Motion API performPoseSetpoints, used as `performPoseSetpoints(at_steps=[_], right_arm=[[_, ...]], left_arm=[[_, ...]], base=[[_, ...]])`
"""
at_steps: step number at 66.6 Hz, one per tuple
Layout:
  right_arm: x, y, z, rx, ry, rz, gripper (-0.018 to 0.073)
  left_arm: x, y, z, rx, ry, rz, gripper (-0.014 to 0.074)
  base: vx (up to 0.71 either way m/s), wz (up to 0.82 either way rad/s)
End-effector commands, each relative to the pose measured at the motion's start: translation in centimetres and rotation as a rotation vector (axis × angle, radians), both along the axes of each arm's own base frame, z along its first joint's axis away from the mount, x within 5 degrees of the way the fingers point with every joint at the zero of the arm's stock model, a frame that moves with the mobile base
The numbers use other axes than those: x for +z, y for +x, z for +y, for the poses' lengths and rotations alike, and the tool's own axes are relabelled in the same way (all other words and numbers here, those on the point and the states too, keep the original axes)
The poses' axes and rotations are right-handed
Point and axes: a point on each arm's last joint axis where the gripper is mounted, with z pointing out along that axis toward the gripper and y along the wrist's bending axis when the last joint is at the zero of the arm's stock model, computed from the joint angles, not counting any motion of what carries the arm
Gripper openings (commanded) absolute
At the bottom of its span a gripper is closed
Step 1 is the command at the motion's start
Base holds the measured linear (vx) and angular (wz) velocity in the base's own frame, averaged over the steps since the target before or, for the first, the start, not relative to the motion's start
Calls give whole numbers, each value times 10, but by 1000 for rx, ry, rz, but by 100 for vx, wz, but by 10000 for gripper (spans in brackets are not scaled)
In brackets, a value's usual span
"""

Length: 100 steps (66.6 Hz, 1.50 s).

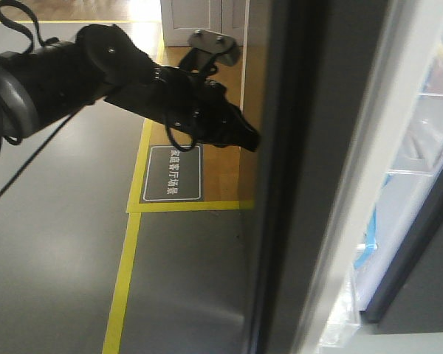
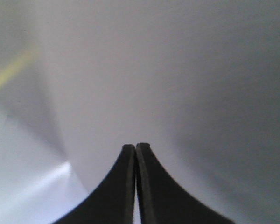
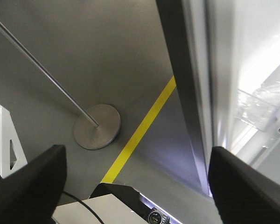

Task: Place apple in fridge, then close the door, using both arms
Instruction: 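Push the fridge door shut with the left gripper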

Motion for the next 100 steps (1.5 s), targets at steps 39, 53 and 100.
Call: performPoseSetpoints(at_steps=[39, 53, 100], right_arm=[[10, 3, 2, -11, 45, -43, 590], [10, 3, 2, -11, 45, -43, 590], [10, 3, 2, -11, 45, -43, 590]], left_arm=[[49, -58, -84, -173, -354, -276, -6], [56, -63, -79, -199, -323, -307, -6], [75, -122, 14, -12, 11, -352, -6]], base=[[0, 0], [0, 0], [0, 0]])
